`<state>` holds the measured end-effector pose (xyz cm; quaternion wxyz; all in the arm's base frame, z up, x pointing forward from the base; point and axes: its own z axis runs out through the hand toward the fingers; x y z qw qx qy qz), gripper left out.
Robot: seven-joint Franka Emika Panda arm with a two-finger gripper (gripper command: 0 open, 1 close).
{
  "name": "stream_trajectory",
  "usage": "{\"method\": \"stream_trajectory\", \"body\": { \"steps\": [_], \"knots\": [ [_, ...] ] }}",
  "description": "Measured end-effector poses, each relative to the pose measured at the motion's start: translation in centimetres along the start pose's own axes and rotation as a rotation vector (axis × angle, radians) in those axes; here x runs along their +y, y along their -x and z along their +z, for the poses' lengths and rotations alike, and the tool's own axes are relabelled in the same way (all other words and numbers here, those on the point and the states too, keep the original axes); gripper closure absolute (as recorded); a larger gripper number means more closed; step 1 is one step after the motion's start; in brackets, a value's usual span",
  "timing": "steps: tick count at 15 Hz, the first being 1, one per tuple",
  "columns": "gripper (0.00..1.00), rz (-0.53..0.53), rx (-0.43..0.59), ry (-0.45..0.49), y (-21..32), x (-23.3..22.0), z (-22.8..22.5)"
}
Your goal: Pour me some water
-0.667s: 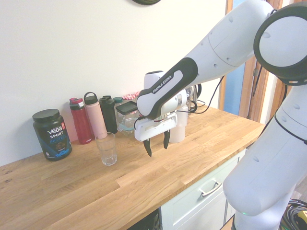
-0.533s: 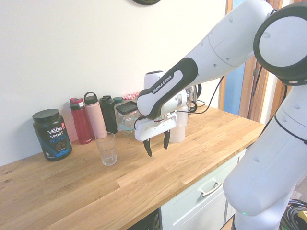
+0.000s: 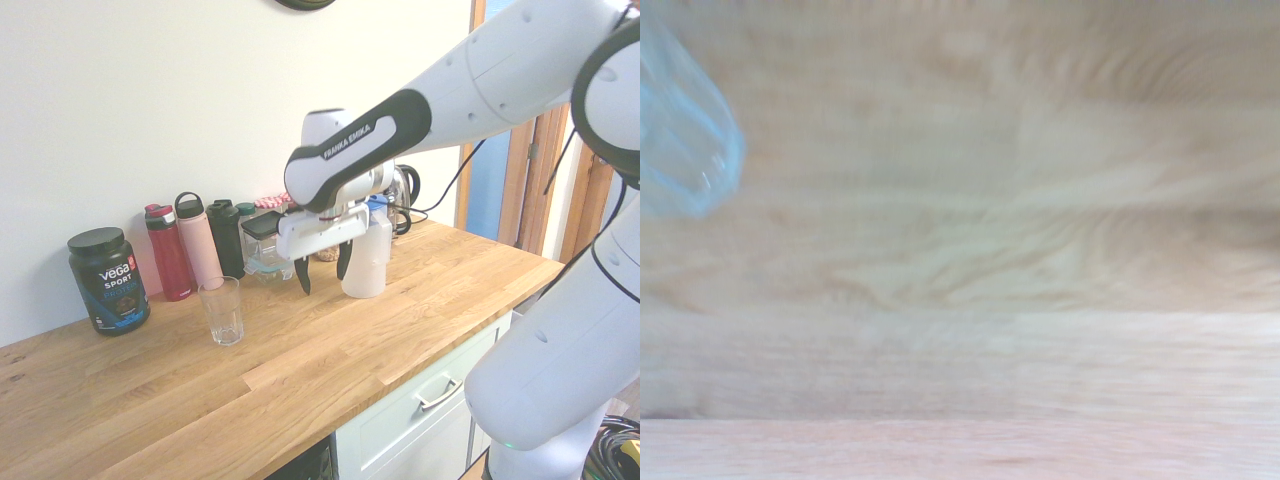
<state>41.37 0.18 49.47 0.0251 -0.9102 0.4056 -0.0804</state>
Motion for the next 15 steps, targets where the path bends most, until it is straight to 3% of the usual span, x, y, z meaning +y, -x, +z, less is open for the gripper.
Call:
{"method": "stream_trajectory", "body": {
  "steps": [8, 15],
  "knots": [
    [0.0, 0.088, 0.061, -0.043, -4.0, 5.2, -11.3],
    [0.0, 0.167, 0.057, -0.025, -8.2, 11.8, -11.3]
  ]
}}
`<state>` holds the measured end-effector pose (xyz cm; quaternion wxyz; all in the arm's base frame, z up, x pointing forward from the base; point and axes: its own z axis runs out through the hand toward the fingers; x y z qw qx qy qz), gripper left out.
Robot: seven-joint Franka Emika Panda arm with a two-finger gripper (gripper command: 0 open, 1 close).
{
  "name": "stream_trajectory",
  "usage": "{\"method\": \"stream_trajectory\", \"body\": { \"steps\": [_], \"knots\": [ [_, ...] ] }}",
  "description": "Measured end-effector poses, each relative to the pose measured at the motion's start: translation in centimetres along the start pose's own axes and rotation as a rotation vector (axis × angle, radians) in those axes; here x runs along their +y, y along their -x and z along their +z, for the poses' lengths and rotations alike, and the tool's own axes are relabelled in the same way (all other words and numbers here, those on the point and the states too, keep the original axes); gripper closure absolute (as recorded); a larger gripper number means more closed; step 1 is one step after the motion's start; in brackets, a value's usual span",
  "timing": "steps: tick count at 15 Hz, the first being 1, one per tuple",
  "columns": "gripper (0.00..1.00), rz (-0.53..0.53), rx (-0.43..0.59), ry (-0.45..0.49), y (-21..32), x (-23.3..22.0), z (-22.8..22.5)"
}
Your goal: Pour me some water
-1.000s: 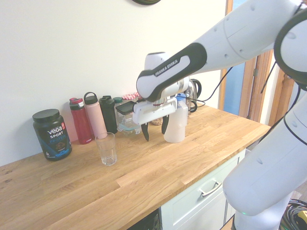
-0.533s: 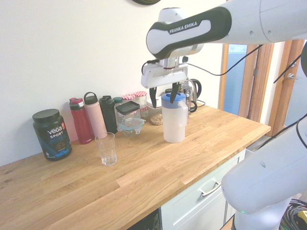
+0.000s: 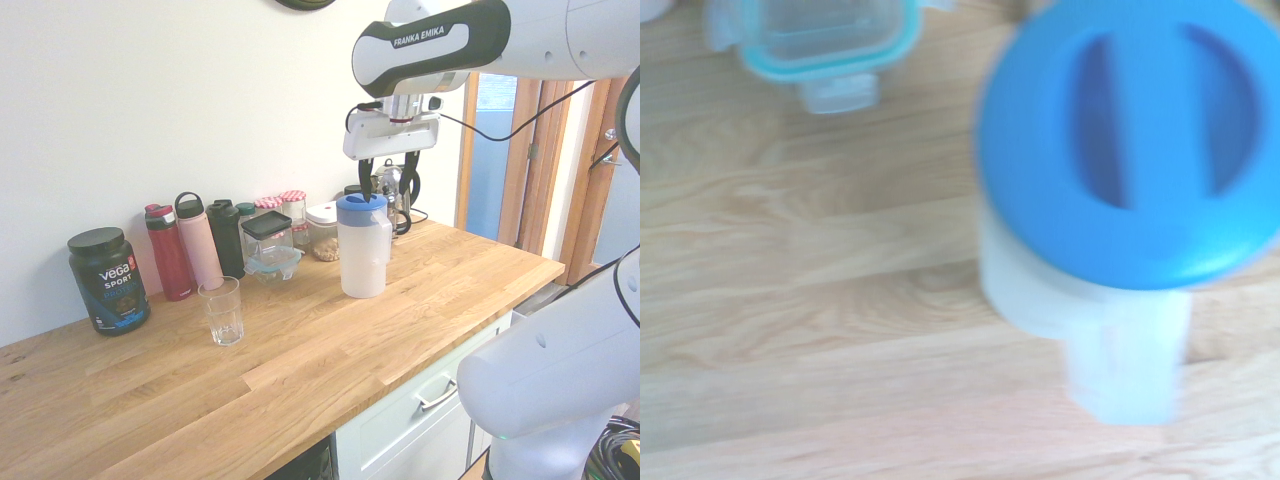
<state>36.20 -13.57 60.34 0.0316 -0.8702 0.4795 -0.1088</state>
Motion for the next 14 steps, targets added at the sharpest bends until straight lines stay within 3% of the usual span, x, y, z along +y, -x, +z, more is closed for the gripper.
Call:
{"method": "stream_trajectory", "body": {
  "steps": [10, 11, 14],
  "knots": [
    [0.0, -0.014, -0.028, 0.025, -3.2, 0.3, 8.8],
    [1.0, -0.015, -0.031, 0.029, -3.3, 0.2, 9.3],
    [1.0, -0.023, -0.036, 0.033, -3.5, 0.1, 9.9]
  ]
}}
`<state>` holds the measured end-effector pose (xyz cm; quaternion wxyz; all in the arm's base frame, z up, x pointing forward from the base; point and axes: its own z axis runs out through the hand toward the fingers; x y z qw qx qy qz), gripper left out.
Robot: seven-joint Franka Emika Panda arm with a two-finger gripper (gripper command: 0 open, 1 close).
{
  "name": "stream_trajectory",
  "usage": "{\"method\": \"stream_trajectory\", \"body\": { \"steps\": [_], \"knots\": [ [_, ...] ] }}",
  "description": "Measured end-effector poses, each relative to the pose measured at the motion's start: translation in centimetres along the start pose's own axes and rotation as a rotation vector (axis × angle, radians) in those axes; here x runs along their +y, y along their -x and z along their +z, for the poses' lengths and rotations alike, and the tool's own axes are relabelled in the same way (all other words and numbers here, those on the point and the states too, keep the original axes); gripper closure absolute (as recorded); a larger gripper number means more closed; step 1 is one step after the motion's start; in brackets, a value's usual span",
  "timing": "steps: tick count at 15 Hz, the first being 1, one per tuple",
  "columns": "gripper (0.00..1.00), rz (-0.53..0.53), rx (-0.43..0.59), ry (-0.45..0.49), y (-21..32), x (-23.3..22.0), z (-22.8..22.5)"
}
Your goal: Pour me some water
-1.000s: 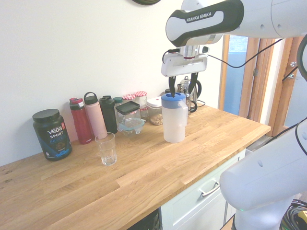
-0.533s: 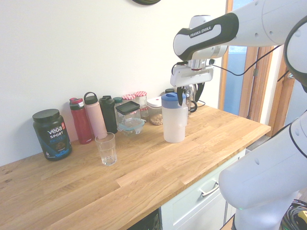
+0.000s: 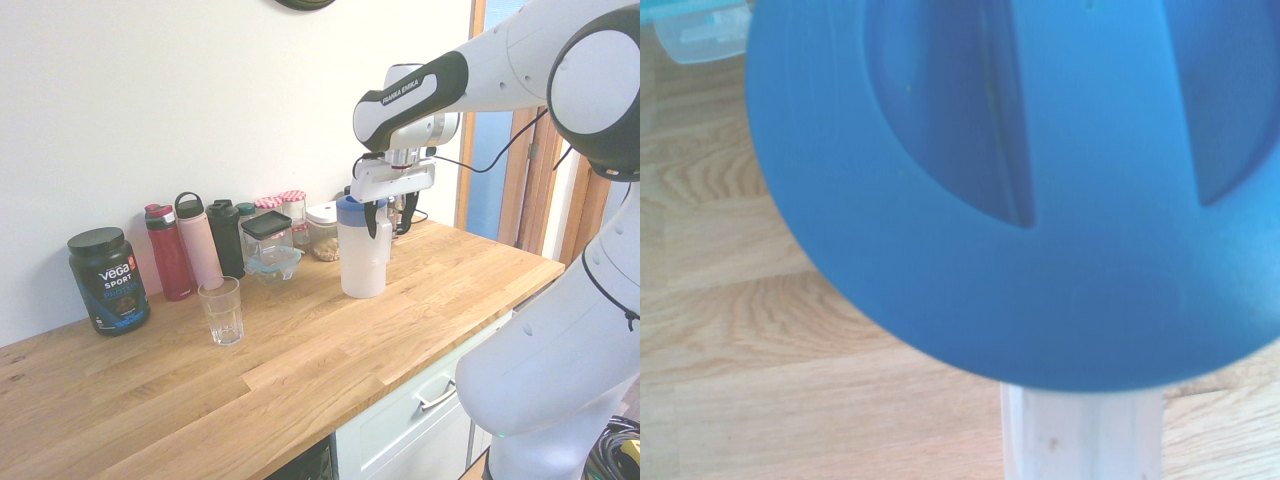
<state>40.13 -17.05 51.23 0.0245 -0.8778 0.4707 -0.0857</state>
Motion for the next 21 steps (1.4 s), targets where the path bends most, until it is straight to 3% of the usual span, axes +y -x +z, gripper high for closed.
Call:
{"method": "stream_trajectory", "body": {
  "steps": [21],
  "knots": [
    [1.0, -0.045, 0.001, -0.005, 0.1, -0.8, 2.1]
  ]
}}
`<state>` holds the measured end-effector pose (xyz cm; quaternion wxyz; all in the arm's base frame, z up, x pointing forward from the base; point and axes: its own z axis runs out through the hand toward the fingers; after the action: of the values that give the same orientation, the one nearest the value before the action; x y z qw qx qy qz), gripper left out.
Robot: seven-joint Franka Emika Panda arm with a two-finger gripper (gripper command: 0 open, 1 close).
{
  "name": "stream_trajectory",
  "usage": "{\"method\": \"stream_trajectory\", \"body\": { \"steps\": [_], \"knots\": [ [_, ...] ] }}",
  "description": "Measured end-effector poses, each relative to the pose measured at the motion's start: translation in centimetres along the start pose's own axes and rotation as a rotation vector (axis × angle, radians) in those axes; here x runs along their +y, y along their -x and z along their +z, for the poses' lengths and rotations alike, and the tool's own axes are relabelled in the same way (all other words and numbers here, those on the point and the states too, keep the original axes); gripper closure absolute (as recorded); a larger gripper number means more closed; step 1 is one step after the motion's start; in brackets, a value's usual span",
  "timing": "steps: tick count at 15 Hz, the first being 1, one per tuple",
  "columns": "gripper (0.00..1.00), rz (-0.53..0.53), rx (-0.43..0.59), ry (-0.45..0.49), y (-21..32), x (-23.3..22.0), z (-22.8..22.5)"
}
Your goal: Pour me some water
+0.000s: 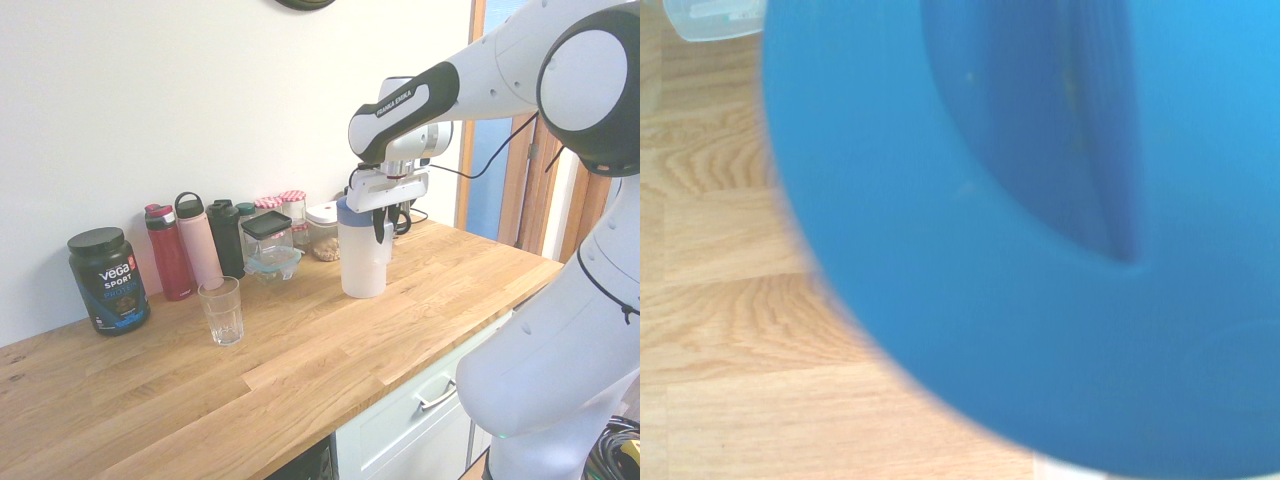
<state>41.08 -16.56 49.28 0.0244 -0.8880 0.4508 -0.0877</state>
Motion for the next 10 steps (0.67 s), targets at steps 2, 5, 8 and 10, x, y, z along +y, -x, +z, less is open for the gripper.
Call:
{"method": "stream_trajectory", "body": {
  "steps": [2, 5, 8, 10],
  "knots": [
    [1.0, -0.002, 0.0, 0.0, 0.0, -0.1, 0.0],
    [1.0, -0.008, 0.001, 0.001, 0.1, -0.1, 0.0],
    [1.0, -0.049, 0.01, -0.004, 0.2, -0.1, -0.5],
    [1.0, -0.096, 0.025, -0.016, 0.4, 0.0, -1.6]
  ]
}}
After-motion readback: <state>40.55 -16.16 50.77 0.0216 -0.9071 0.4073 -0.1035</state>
